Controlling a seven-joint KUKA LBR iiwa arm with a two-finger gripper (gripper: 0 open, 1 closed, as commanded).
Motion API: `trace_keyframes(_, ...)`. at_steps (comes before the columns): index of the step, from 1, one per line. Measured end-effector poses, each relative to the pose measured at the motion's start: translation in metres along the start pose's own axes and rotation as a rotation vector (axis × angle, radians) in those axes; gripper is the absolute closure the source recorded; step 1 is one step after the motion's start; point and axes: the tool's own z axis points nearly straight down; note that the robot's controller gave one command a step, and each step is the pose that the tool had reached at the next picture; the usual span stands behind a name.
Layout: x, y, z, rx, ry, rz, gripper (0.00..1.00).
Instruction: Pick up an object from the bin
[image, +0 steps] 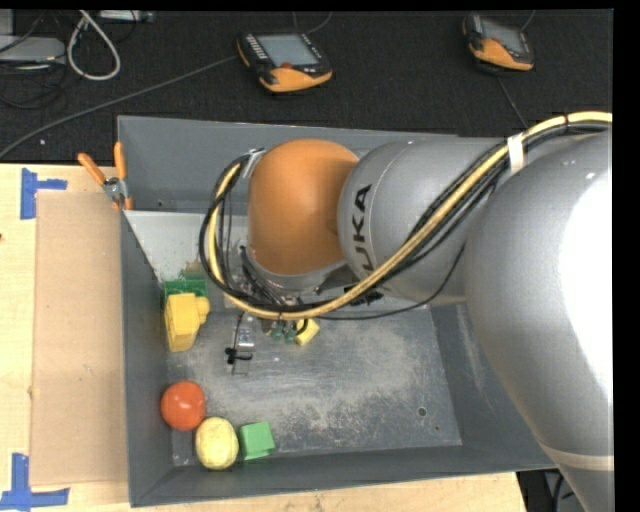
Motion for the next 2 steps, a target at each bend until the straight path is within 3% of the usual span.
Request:
trace_keyframes(1,-0.027,0.020,0.004,0.000,-0.003,-0.090,0.00)
trace_keyframes(2,-0.032,0.034,0.026,0.000,0.002,-0.040,0.00)
